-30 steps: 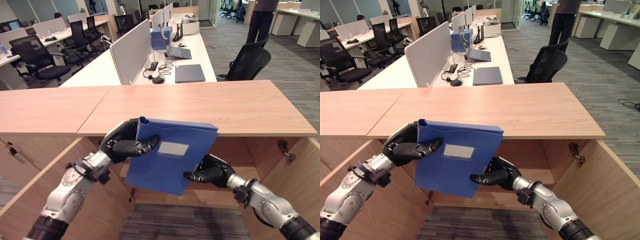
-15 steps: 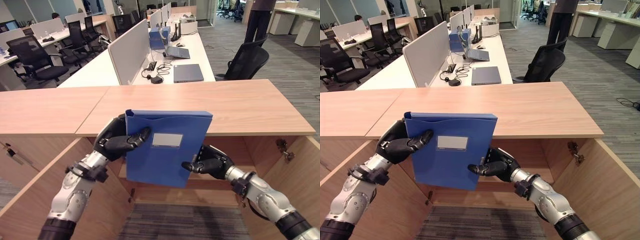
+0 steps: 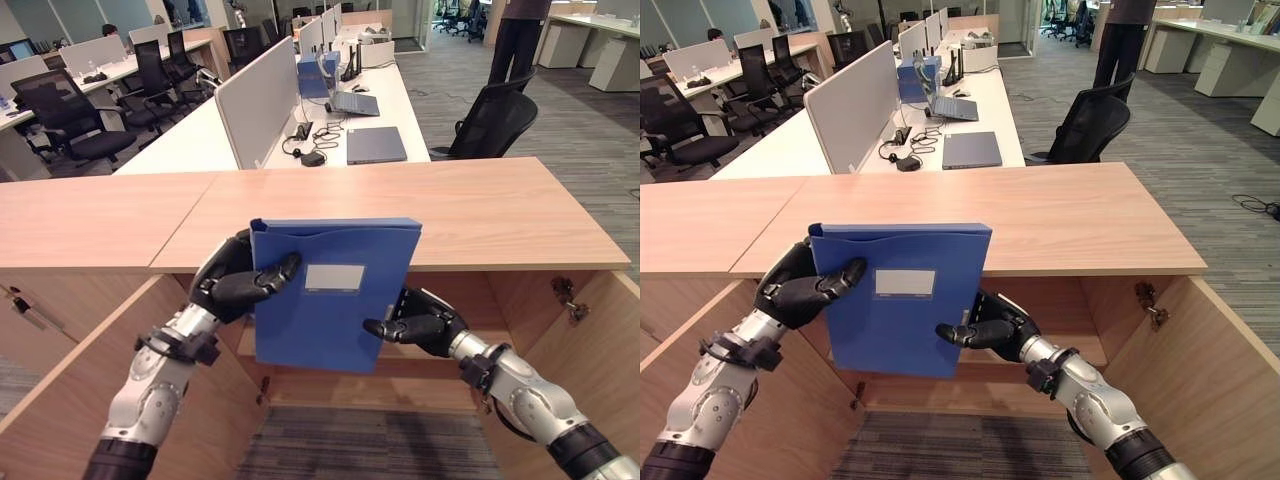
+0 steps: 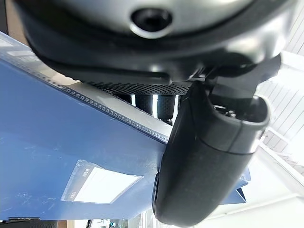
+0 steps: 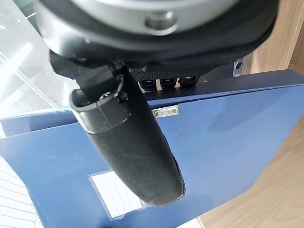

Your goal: Put the empty folder in the office cabinet

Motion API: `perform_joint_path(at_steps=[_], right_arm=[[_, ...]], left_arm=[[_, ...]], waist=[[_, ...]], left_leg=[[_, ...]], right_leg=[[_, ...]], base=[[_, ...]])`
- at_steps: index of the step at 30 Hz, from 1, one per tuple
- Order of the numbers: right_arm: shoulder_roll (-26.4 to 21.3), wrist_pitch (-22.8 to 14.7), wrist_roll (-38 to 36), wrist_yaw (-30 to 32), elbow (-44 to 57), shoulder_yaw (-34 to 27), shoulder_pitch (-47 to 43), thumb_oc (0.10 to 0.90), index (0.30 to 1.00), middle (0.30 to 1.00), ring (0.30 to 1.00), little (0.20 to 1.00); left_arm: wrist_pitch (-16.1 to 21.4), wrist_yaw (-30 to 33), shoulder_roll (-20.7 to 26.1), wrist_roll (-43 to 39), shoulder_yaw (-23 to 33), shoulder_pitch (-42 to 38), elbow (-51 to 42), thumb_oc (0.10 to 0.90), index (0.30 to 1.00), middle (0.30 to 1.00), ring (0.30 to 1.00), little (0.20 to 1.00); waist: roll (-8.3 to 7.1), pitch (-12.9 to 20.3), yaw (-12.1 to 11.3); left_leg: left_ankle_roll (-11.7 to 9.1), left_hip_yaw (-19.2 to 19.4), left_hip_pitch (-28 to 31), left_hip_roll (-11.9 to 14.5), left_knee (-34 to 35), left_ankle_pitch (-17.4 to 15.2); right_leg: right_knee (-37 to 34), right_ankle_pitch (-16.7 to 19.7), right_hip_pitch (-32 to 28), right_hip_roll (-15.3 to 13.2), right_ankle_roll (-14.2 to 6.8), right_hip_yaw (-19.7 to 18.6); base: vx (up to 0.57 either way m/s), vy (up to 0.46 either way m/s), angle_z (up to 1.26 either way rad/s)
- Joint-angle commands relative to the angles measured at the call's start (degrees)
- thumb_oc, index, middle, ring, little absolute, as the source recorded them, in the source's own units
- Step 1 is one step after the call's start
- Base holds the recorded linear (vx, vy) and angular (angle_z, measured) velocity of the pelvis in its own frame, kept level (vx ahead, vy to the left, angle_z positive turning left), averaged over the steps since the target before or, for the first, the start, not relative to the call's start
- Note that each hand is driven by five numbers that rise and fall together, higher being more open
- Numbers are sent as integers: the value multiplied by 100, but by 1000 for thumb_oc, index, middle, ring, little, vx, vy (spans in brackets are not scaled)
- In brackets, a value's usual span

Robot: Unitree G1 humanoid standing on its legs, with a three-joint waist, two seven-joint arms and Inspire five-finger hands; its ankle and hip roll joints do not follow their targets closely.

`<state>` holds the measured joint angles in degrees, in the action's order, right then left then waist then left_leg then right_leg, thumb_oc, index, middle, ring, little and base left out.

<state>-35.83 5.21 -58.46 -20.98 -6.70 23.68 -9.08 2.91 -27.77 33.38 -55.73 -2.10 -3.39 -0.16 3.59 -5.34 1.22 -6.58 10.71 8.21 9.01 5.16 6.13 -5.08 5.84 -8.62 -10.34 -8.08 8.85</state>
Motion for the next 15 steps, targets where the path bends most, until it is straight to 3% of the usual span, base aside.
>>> perform_joint_path(at_steps=[1,2,3,15], right_arm=[[1740,-699,-617,-1084,1963,677,-1615,800,900,900,900,900],[1754,-691,-628,-1098,1988,707,-1646,466,399,399,399,399],[1754,-691,-628,-1098,1988,707,-1646,400,300,300,300,300],[1630,-605,-606,-1167,1949,771,-1598,400,300,300,300,300]], left_arm=[[247,-521,-899,-776,-1148,-1438,-821,400,300,300,300,300],[254,-525,-903,-768,-1158,-1447,-815,400,300,300,300,300],[255,-525,-903,-768,-1158,-1447,-815,400,300,300,300,300],[269,-543,-893,-737,-1121,-1417,-815,400,300,300,300,300]], waist=[[-185,144,22],[-182,142,20],[-182,142,20],[-199,140,20]], left_leg=[[-242,77,401,114,-16,-581],[-241,74,400,114,-16,-582],[-241,74,400,114,-16,-582],[-238,73,394,101,-16,-585]], right_leg=[[337,-942,-219,-144,-243,-256],[338,-942,-219,-149,-241,-253],[338,-942,-219,-149,-241,-253],[329,-939,-220,-141,-241,-244]], base=[[0,0,0],[0,0,0],[0,0,0],[0,0,0]])
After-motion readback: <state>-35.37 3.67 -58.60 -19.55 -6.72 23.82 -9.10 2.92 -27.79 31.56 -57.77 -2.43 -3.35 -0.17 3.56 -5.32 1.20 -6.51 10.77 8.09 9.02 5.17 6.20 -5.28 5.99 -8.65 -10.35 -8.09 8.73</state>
